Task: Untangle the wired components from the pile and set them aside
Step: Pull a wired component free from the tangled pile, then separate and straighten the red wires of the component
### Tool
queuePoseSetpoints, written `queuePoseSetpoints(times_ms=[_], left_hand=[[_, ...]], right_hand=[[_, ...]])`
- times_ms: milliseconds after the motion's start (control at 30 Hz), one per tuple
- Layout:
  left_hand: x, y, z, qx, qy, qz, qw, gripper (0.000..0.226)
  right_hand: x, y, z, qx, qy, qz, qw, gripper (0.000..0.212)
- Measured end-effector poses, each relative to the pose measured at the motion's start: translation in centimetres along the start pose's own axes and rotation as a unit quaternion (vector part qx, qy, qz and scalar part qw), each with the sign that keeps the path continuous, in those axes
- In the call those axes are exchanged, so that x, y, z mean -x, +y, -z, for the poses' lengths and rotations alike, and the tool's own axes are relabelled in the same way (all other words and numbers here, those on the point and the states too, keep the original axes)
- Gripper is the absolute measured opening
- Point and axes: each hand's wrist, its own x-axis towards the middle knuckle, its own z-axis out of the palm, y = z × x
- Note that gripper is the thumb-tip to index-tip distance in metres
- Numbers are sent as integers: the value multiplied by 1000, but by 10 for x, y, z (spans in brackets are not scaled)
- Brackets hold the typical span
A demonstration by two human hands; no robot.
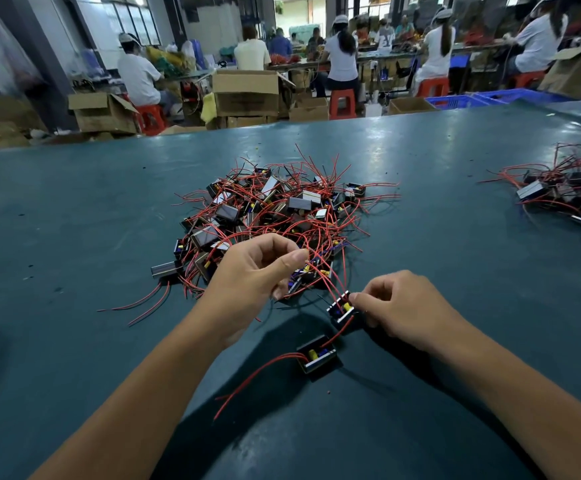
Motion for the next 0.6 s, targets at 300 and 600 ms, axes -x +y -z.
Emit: queuePoseSetpoints(times_ms=[300, 600], left_hand=[[4, 0, -23, -70, -33, -67, 995, 19], [1, -12, -27, -83, -41, -46, 995, 15]], right_hand=[[11, -31, 19, -291, -30, 193, 937, 17], [3, -17, 18, -312, -7, 115, 943, 11]])
